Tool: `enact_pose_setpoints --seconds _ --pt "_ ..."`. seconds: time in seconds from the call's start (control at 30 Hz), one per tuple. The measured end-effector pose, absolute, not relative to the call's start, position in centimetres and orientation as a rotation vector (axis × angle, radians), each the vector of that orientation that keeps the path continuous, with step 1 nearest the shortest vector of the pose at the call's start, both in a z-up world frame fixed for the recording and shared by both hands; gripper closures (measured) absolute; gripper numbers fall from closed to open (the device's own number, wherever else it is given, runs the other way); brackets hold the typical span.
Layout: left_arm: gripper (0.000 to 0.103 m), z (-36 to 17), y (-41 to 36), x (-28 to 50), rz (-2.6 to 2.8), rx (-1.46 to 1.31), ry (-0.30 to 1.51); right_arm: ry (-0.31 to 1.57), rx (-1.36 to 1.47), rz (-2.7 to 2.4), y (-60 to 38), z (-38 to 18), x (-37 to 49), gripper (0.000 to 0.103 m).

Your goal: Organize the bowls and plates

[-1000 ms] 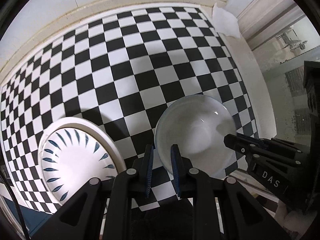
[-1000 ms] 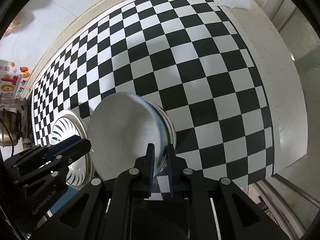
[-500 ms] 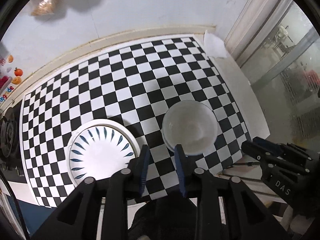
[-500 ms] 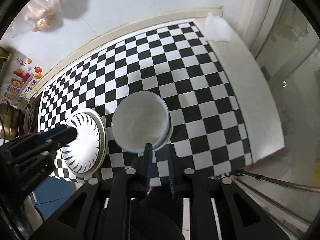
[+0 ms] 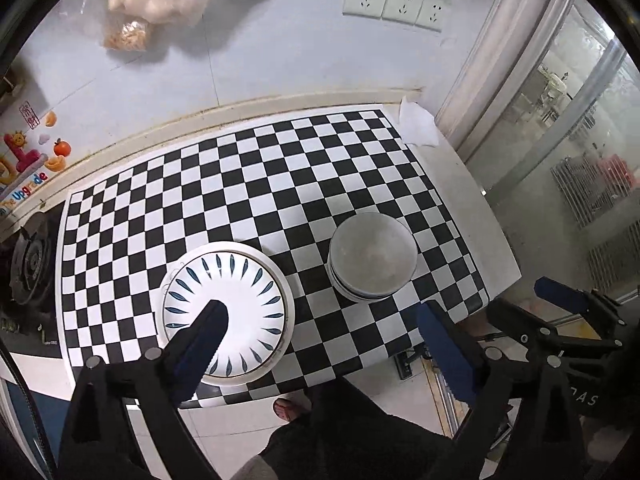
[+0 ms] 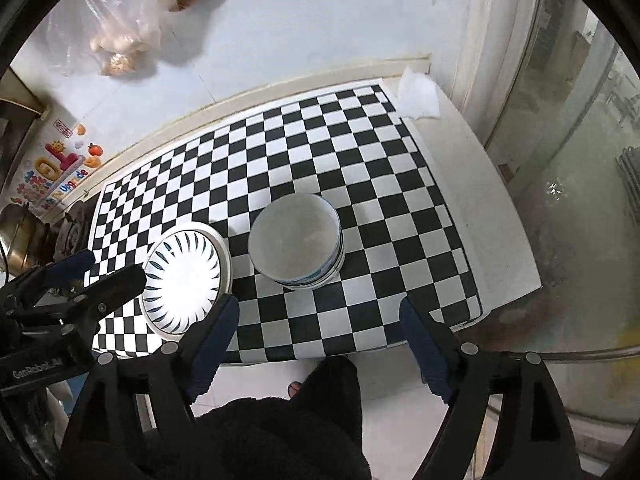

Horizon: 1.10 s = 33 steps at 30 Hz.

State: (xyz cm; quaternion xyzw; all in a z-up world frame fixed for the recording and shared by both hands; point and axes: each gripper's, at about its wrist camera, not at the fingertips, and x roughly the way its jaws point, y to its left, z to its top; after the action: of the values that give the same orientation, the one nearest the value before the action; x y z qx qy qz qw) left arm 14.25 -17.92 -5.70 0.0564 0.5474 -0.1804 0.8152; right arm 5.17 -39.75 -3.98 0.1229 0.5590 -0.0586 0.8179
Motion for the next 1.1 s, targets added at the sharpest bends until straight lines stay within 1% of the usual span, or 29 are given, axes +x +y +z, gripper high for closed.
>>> enact_pose_setpoints --seconds 0.3,0.53,0.63,0.83,1.1 --pt "0.006 -4.3 -17.8 12.6 -0.387 0.162 1.149 1.132 0.247 -0.132 -38.8 -0.8 3.8 0.016" --pt "0.006 -5.3 -18.7 14.3 -0.388 0.168 1.168 1.136 0.226 -0.143 -39.0 -0.9 4.8 0.016" --pt "0.006 -6.7 -18.8 16.1 -0.379 0.145 1.197 1.135 0.227 -0.148 -39.4 -1.8 5.5 0.013" --pt "0.006 -10.7 -18.8 20.5 -0.351 0.087 1.304 1.112 0.23 -0.143 -41.1 -4.7 7.8 0.013" --pt "0.007 -17.5 -20.1 26.3 -0.395 0.004 1.489 1.241 0.46 -0.109 -44.7 -13.1 12.4 0.013"
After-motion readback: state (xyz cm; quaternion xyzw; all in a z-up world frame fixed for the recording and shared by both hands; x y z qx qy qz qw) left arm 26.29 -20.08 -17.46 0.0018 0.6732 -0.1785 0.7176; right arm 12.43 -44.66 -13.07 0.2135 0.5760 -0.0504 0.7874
